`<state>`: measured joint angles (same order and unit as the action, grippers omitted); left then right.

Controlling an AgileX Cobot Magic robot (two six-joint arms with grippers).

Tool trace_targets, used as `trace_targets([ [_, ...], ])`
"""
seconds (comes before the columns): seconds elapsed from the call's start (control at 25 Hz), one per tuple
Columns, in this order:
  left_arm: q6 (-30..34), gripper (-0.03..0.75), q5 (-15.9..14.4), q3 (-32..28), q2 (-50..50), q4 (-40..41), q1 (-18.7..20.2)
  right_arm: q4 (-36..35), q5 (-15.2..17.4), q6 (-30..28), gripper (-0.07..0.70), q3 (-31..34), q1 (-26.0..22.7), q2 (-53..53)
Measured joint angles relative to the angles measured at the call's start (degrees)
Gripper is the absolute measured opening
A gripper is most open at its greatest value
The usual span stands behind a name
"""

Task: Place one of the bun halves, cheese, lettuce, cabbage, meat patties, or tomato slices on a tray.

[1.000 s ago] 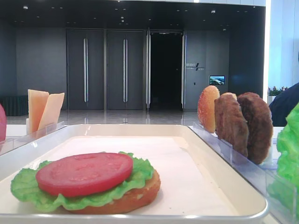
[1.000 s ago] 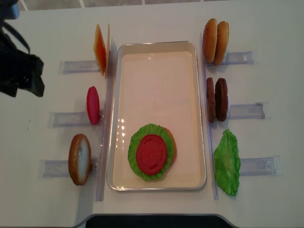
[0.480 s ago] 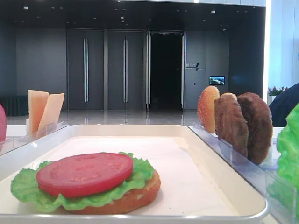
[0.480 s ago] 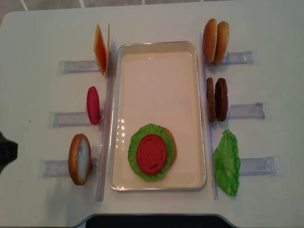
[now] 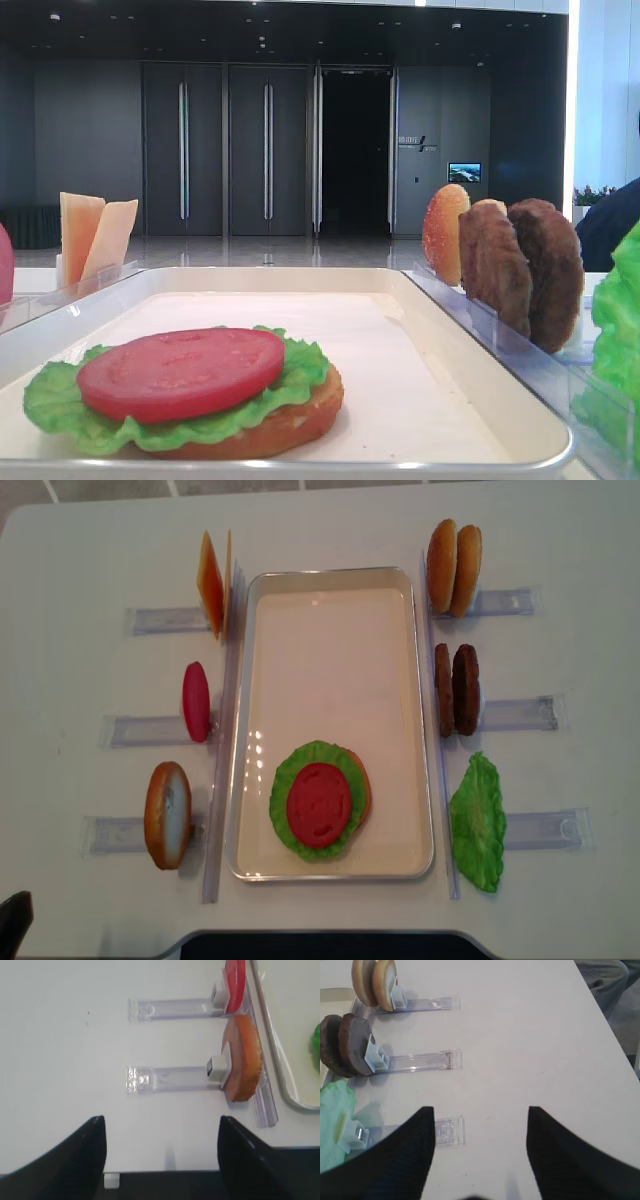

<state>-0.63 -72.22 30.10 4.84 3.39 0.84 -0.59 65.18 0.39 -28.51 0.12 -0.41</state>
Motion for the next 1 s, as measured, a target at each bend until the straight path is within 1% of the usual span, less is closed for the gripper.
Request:
trace_targets([
  [0.12, 0.00, 0.530, 0.00, 0.00, -5.30, -0.14, 0.00, 0.00, 0.00, 0.00, 0.419, 0.00, 0.00, 0.00],
  [0.2, 0.07, 0.530, 0.12, -0.11, -5.79, -0.53, 0.00, 0.00, 0.00, 0.00, 0.419, 0.00, 0.00, 0.00],
  [0.24, 0.07, 0.530, 0.65, -0.29, -5.79, -0.87, 0.00, 0.00, 0.00, 0.00, 0.419, 0.00, 0.00, 0.00],
  [0.32, 0.09, 0.530, 2.59, -0.78, -5.79, -2.04, 0.00, 0.00, 0.00, 0.00, 0.419, 0.00, 0.00, 0.00],
  [0.4, 0.15, 0.530, 6.21, -2.00, -5.79, -2.95, 0.00, 0.00, 0.00, 0.00, 0.419, 0.00, 0.00, 0.00],
  [0.48, 0.63, 0.530, 7.43, -2.77, -5.79, -3.39, 0.00, 0.00, 0.00, 0.00, 0.419, 0.00, 0.00, 0.00],
  [0.64, 0.63, 0.530, 8.25, -2.84, -5.79, -3.39, 0.00, 0.00, 0.00, 0.00, 0.419, 0.00, 0.00, 0.00],
  [1.0, 0.63, 0.530, 8.38, -2.84, -5.79, -3.39, 0.00, 0.00, 0.00, 0.04, 0.419, 0.00, 0.00, 0.00],
])
